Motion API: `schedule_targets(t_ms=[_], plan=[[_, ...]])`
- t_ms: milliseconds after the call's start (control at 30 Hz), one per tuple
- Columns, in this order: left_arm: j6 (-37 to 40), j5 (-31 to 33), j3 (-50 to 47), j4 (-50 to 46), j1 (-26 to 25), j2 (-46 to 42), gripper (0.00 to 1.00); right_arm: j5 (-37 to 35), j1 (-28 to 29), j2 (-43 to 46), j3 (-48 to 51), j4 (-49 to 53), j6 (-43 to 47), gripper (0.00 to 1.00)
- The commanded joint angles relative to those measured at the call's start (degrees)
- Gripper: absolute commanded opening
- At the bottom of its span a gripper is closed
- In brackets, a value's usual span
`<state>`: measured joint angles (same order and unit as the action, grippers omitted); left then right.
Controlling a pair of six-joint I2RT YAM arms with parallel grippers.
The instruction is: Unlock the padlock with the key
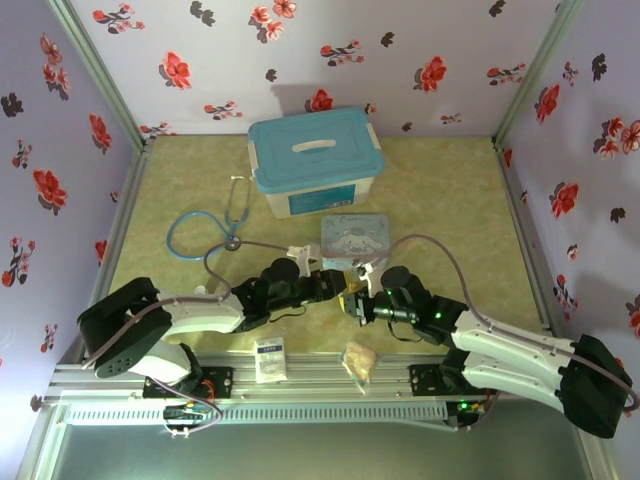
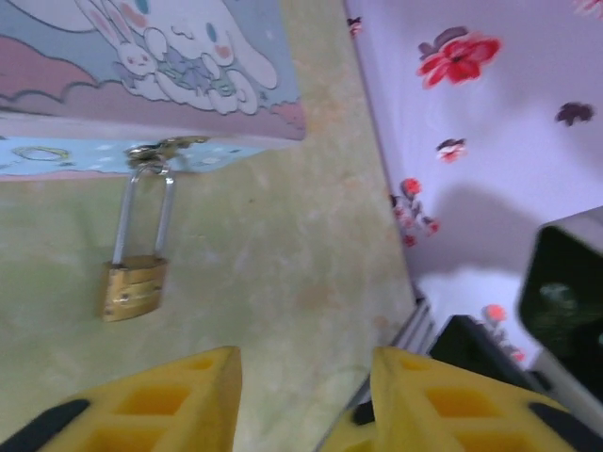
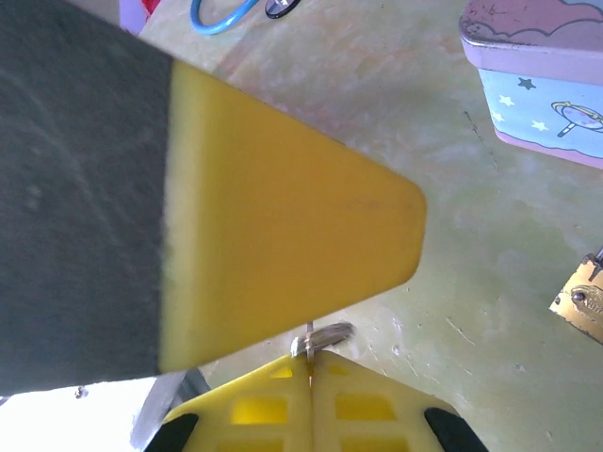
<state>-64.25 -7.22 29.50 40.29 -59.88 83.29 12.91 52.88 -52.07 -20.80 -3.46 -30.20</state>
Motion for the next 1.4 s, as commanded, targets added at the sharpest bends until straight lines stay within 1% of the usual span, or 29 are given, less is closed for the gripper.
schedule_targets(t_ms=[0,67,100,200,300,433,467,500,567,600,667,700,733,800,833,900,967,1067,1167,1300,1367], plan=[[-1.0,-2.3,-0.5,5.6,-0.3,1.0,0.29,0.6,0.3,0.8,-1.7,-1.6,-0.5,0.0],[-0.7,-2.0,-0.4,3.6,-0.3,0.6,0.22,-0.8,0.4,2.5,-0.9,-1.8,-1.4,0.0],[-0.5,-1.6,-0.5,2.7,-0.3,0.3,0.2,-1.3,0.3,3.3,-0.7,-1.4,-1.4,0.0],[-0.2,-0.9,-1.0,1.1,-0.3,-0.8,0.18,-1.4,0.2,4.6,-0.5,-0.9,-1.4,0.0],[0.3,-0.9,-1.1,1.6,-0.5,-1.2,0.12,-0.7,0.1,4.4,0.1,-1.8,-2.0,0.0],[0.2,-1.0,-1.0,2.2,-0.5,-1.4,0.0,-0.6,0.2,3.6,0.0,-1.8,-2.2,0.0],[0.3,-1.0,-1.1,2.2,-0.6,-1.4,0.0,-0.6,0.2,3.6,0.0,-1.8,-2.2,0.0],[0.2,-1.0,-1.1,2.2,-0.5,-1.6,0.0,-0.8,0.2,3.7,0.0,-1.6,-2.2,0.04],[0.2,-1.0,-1.2,1.8,-0.6,-2.0,0.0,-1.3,0.1,4.3,0.0,-1.5,-2.2,0.08],[0.2,-1.0,-1.1,1.5,-0.5,-2.3,0.0,-1.4,0.0,5.0,0.3,-1.6,-2.5,0.17],[0.8,-0.2,-1.0,-0.1,-0.5,-3.7,0.0,-1.8,-0.8,7.0,0.9,-2.0,-3.8,0.51],[1.3,0.5,-0.8,-1.5,-0.4,-4.8,0.0,-1.8,-1.5,8.5,1.6,-3.1,-5.0,0.64],[2.0,1.4,-0.5,-3.3,-0.5,-6.2,0.0,-1.6,-2.1,10.3,2.6,-4.9,-6.3,0.73],[3.6,3.1,0.5,-7.6,-0.4,-9.0,0.0,-1.5,-3.6,13.8,5.0,-9.2,-9.4,0.87],[4.5,4.1,1.3,-9.8,-0.3,-10.8,0.0,-1.4,-4.4,15.0,6.3,-12.8,-11.0,0.89],[6.6,5.0,3.0,-13.5,-0.2,-13.3,0.0,-0.3,-5.5,15.3,7.6,-19.7,-13.5,0.89],[8.0,5.7,4.6,-16.5,0.0,-15.3,0.0,0.9,-5.8,13.9,7.0,-23.6,-13.9,0.87],[8.2,6.3,5.9,-17.9,0.2,-17.3,0.0,4.8,-5.7,9.2,6.3,-31.8,-15.4,0.79],[8.2,6.5,6.6,-17.4,0.3,-18.6,0.0,8.0,-5.8,3.4,6.3,-43.3,-18.8,0.69],[8.0,8.0,7.0,-17.1,0.3,-19.8,0.0,10.3,-5.7,-1.6,6.9,-51.9,-21.8,0.56],[8.1,8.4,7.2,-17.4,0.3,-20.1,0.0,9.8,-5.6,-1.8,8.1,-54.1,-22.5,0.54]])
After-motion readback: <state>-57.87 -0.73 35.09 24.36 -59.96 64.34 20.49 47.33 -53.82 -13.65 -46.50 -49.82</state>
